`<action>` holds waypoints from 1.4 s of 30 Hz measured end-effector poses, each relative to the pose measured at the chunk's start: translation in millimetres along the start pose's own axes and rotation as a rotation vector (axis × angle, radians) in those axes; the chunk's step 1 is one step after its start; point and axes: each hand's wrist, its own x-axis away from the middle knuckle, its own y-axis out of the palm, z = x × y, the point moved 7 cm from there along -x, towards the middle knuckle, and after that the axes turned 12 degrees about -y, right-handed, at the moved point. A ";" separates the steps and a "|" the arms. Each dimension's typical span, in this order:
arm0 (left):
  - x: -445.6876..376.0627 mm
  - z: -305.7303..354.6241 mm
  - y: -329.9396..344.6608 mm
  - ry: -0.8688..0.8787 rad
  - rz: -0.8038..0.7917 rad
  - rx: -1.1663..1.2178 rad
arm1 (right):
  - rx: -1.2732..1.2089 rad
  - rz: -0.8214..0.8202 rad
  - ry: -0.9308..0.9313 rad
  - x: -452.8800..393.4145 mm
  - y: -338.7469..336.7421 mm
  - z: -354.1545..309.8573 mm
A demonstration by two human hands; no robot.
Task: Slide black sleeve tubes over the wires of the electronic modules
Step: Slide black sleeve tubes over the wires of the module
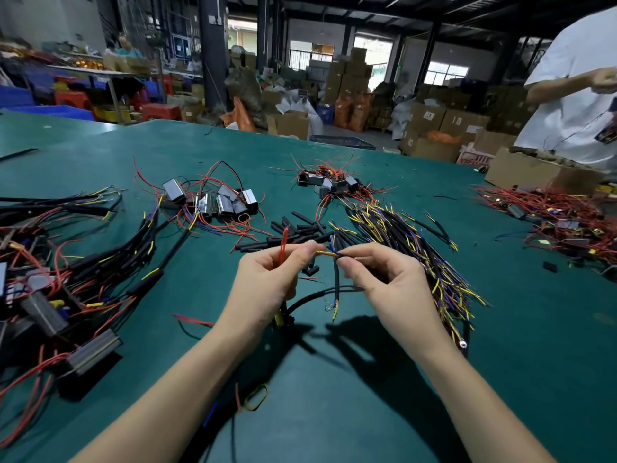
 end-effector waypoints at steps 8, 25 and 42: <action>3.2 -1.1 14.3 -0.056 -0.181 0.044 | -0.093 0.003 -0.022 -2.1 1.1 -5.1; 2.8 -6.4 11.6 -0.075 -0.133 0.006 | -0.077 0.032 0.017 0.5 -2.7 -4.2; 3.3 2.5 9.8 0.071 -0.071 -0.054 | -0.220 -0.071 0.029 0.6 12.8 -10.1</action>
